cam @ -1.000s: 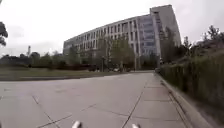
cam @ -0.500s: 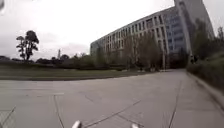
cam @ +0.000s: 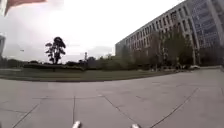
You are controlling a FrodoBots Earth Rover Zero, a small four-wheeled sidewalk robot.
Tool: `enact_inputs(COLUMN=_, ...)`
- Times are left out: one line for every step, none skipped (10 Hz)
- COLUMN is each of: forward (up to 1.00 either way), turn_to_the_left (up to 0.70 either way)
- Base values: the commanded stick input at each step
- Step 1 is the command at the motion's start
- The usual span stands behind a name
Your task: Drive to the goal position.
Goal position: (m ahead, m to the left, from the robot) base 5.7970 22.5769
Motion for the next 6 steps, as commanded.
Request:
enact_inputs(forward=0.70, turn_to_the_left=0.34)
enact_inputs(forward=0.70, turn_to_the_left=0.34)
enact_inputs(forward=0.70, turn_to_the_left=0.34)
enact_inputs(forward=0.70, turn_to_the_left=0.34)
enact_inputs(forward=0.70, turn_to_the_left=0.34)
enact_inputs(forward=0.70, turn_to_the_left=0.34)
